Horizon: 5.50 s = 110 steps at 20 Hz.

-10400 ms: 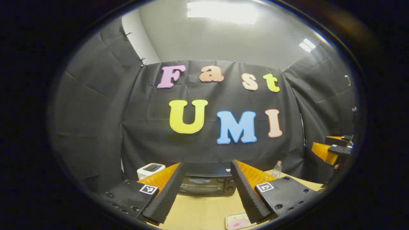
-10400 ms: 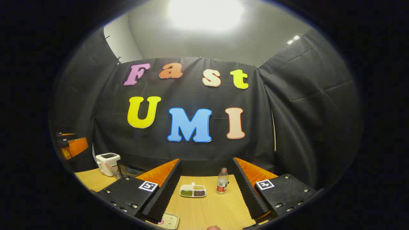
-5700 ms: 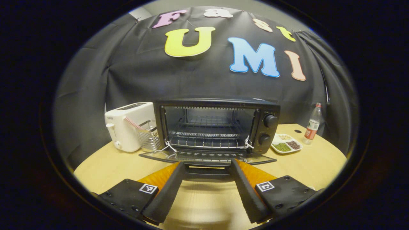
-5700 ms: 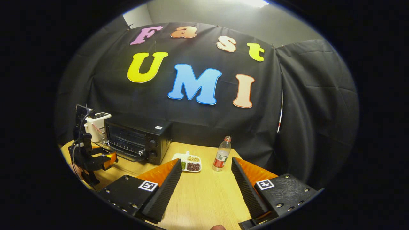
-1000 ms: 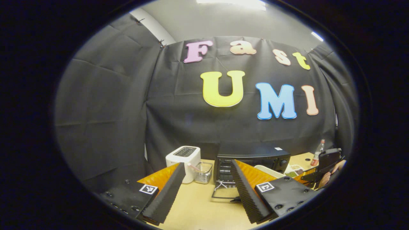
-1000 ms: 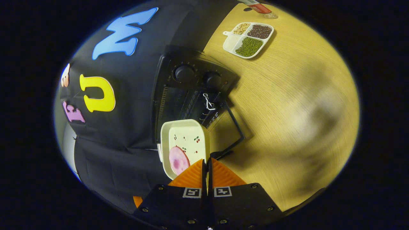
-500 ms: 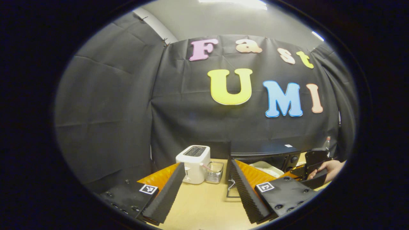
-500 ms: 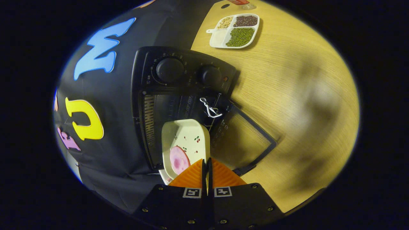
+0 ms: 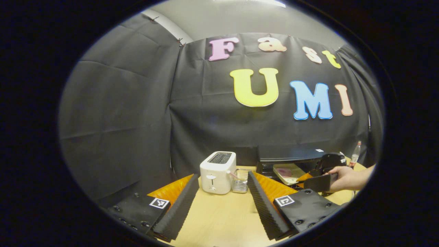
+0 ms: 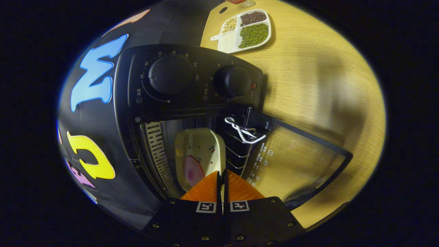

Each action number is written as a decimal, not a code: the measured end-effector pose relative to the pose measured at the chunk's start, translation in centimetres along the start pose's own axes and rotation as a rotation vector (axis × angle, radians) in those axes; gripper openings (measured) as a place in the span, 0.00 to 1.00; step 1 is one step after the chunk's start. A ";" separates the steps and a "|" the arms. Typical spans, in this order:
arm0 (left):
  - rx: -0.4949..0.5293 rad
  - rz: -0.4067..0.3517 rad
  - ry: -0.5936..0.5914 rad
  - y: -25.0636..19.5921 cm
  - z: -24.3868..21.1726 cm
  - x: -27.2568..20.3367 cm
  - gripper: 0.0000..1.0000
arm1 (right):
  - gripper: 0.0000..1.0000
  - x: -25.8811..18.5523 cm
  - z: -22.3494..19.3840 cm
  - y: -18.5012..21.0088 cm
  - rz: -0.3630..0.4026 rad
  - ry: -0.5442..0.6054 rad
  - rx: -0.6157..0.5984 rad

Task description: Open the electric oven with the left hand, put the food in, and close the electric oven.

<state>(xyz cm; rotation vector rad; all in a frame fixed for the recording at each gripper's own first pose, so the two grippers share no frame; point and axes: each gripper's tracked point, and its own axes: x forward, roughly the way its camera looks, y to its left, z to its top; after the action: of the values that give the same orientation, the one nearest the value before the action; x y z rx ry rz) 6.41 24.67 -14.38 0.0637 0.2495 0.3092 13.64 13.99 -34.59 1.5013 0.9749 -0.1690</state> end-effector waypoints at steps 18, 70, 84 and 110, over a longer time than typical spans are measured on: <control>-0.021 -0.108 -0.004 -7.2 0.0 0.1 0.96 | 0.97 -10.1 -1.9 2.0 0.186 0.107 -0.478; 0.066 -0.387 0.531 -25.4 -24.0 6.3 1.00 | 0.98 -31.9 14.0 -0.2 0.027 -0.622 -1.497; -0.023 -0.385 0.350 -25.3 -17.3 6.7 0.96 | 0.98 -32.2 12.3 -1.4 0.050 -0.585 -1.511; -0.062 -0.284 -0.085 -23.8 4.1 -8.2 0.92 | 0.98 -43.8 13.5 1.3 0.232 -0.675 -1.608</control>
<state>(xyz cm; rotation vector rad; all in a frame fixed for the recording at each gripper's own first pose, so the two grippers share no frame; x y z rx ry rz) 6.86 -0.54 -10.86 -0.0204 0.1615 0.0317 -7.18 -17.96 -9.18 -0.0006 0.1445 0.2449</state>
